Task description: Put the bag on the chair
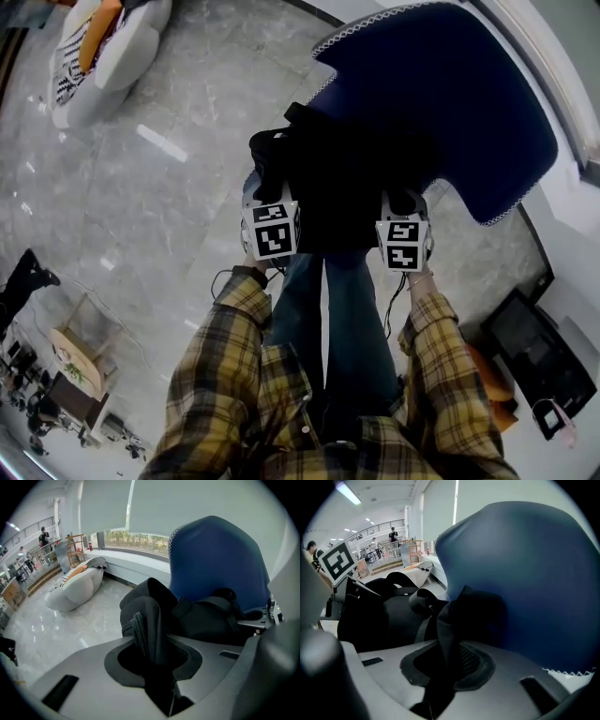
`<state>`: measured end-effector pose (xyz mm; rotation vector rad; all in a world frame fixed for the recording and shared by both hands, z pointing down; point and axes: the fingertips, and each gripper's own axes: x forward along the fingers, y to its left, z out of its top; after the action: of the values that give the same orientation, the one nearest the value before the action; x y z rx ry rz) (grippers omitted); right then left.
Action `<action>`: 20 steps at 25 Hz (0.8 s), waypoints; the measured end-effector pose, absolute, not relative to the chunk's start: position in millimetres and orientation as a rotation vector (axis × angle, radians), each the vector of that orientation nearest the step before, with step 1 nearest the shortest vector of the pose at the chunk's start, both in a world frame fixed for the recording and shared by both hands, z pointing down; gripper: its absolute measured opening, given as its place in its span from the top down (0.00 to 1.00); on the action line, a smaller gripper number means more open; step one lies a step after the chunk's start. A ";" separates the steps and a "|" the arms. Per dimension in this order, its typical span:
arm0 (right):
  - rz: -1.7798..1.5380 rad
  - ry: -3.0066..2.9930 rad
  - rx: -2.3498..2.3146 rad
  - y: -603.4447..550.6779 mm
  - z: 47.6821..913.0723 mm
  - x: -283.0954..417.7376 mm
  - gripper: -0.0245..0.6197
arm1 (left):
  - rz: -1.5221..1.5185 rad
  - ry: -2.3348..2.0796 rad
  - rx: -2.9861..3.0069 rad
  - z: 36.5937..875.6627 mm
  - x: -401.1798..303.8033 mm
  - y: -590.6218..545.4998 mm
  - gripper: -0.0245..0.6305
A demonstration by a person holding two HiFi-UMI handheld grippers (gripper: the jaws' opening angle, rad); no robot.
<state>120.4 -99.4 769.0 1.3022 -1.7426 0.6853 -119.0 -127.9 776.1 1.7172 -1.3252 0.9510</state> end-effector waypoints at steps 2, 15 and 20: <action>0.690 -1.741 1.302 -99.2 770.0 120.3 0.86 | 0.945 -1.337 1.720 775.6 -119.1 -128.2 0.81; 0.731 -1.735 1.281 -97.1 761.9 119.8 0.76 | 0.867 -1.393 1.651 772.2 -124.9 -129.0 0.74; 0.750 -1.753 1.269 -98.8 755.8 113.6 0.67 | 0.831 -1.422 1.610 767.6 -132.8 -128.2 0.67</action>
<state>113.6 -98.8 755.8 1.2689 -1.7529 0.7503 -132.8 -128.2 767.6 1.6097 -1.4225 0.8309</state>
